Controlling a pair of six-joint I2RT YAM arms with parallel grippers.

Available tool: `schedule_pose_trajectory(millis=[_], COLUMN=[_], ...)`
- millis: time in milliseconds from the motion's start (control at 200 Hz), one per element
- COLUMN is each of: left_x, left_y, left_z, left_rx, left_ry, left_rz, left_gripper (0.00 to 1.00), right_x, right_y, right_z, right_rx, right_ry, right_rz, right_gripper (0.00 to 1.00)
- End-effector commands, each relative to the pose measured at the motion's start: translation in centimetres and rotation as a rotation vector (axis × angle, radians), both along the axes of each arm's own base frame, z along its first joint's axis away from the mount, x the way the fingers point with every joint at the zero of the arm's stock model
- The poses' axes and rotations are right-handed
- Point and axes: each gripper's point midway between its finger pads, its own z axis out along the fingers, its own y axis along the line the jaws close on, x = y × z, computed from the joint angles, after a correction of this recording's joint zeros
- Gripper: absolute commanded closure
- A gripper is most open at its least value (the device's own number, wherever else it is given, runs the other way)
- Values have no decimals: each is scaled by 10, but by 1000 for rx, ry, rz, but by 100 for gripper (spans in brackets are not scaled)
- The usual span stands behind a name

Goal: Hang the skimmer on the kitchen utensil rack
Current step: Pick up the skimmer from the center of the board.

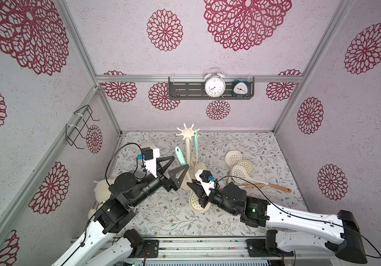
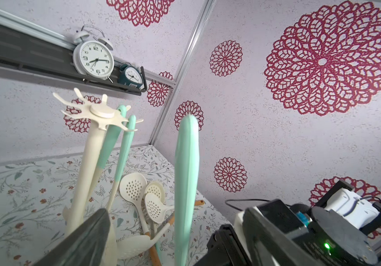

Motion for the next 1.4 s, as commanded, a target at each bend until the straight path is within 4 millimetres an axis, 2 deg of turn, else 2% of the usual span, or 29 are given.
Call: schedule_pose_trajectory(millis=[0,110,355,550,650,756,806,946,1006,1136,1391], left_x=[2,9,16,17,17,16,16,17,17,17,16], left_y=[9,10,1,-3,-5,-3,-1,1,1,0,1], left_z=[28,29,23,14,10,9,9,9,7,7,7], left_rx=[-48,-39,5,27,32,31,32,21,18,7,9], left_ry=[-68,-54,-12,20,36,46,52,70,76,80,82], left_rz=[46,75,62,47,39,47,56,66,64,56,56], left_gripper=[15,30,54,62,78,100,100,100,100,100,100], right_x=[3,-1,-2,-2,-2,-2,-1,2,5,13,27], right_y=[-4,-1,1,1,1,0,0,-1,0,4,11], right_z=[40,40,36,38,38,41,45,65,74,89,93], right_rx=[132,133,96,89,81,83,100,182,210,243,265], right_ry=[-7,-8,-18,-34,-47,-60,-64,-95,-121,-159,-184], right_rz=[-62,-49,-55,-54,-55,-54,-57,-64,-76,-99,-107], right_gripper=[100,100,100,100,100,100,100,43,29,27,36])
